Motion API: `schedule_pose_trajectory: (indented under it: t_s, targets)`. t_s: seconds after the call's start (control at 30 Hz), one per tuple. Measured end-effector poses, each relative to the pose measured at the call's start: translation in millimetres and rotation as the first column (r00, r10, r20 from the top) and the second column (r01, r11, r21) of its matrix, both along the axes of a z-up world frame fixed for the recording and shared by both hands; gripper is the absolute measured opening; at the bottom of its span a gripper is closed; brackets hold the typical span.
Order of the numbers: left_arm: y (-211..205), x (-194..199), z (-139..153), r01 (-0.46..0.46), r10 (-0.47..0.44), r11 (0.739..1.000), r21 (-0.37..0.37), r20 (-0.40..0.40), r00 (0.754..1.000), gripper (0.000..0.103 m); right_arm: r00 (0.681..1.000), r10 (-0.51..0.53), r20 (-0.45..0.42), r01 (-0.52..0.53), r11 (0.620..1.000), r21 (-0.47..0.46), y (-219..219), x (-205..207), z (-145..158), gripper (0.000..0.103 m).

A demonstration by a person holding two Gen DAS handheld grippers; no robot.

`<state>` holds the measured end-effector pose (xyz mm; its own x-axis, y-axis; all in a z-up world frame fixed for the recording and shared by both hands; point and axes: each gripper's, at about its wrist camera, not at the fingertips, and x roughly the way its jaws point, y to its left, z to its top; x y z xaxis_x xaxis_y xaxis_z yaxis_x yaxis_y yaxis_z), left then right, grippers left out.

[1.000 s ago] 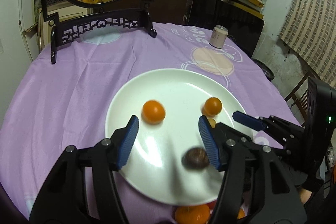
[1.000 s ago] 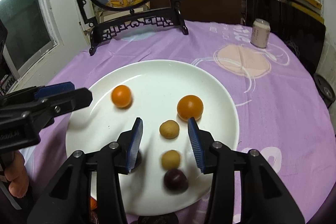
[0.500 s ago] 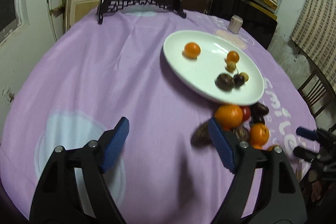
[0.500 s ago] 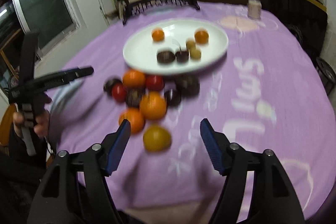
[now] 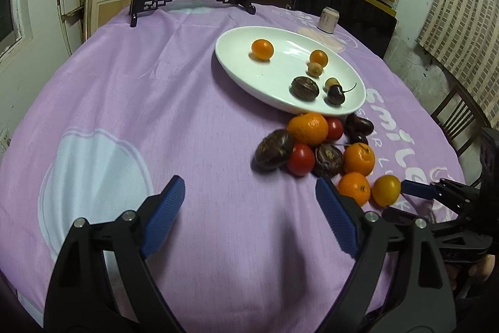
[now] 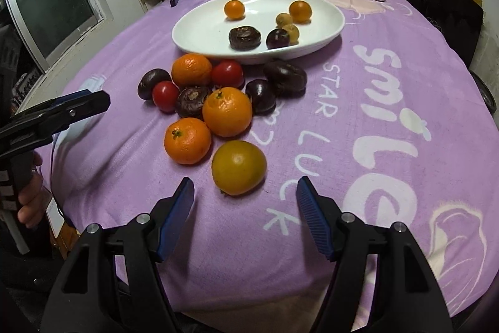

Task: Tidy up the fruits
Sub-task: 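Grasp the large yellow orange with the right tool while the left tool grasps a mandarin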

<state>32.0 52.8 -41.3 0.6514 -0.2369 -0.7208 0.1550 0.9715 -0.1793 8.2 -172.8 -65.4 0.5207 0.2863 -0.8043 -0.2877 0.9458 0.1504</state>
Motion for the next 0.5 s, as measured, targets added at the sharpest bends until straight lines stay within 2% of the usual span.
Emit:
schedule_pose_trajectory:
  t_s: [0.1, 0.13, 0.17, 0.3, 0.43, 0.5]
  targets:
    - [-5.6, -5.3, -3.0, 0.023, -0.023, 1.0, -0.001, -0.014, 1.0, 0.088, 1.0, 0.005, 0.023, -0.005, 1.0, 0.007, 3.2, 3.2, -1.6, 0.069]
    - [-8.6, -6.4, -3.8, 0.034, -0.034, 0.999, 0.0, -0.019, 0.999, 0.088, 1.0, 0.011, 0.024, -0.012, 1.0, 0.016, 4.7, 5.4, -3.4, 0.058]
    - [-11.3, -7.2, -4.6, 0.043, -0.043, 0.999, -0.002, -0.024, 0.999, 0.088, 1.0, 0.021, 0.011, -0.022, 1.0, 0.023, 5.8, 8.0, -6.0, 0.038]
    - [-30.5, -10.7, -6.8, 0.104, -0.104, 0.995, 0.001, -0.039, 0.994, 0.088, 1.0, 0.014, 0.017, -0.014, 0.999, 0.046, 0.8, 9.6, -5.7, 0.036]
    - [-49.6, -9.4, -9.3, 0.144, -0.143, 0.99, 0.013, -0.06, 0.988, 0.088, 0.999, -0.035, 0.018, 0.033, 0.994, 0.1, -18.5, 4.0, -1.2, 0.036]
    - [-61.7, -7.9, -12.3, 0.163, -0.161, 0.986, 0.024, -0.077, 0.984, 0.088, 0.997, -0.065, 0.029, 0.062, 0.993, 0.098, -29.3, -0.2, 0.7, 0.036]
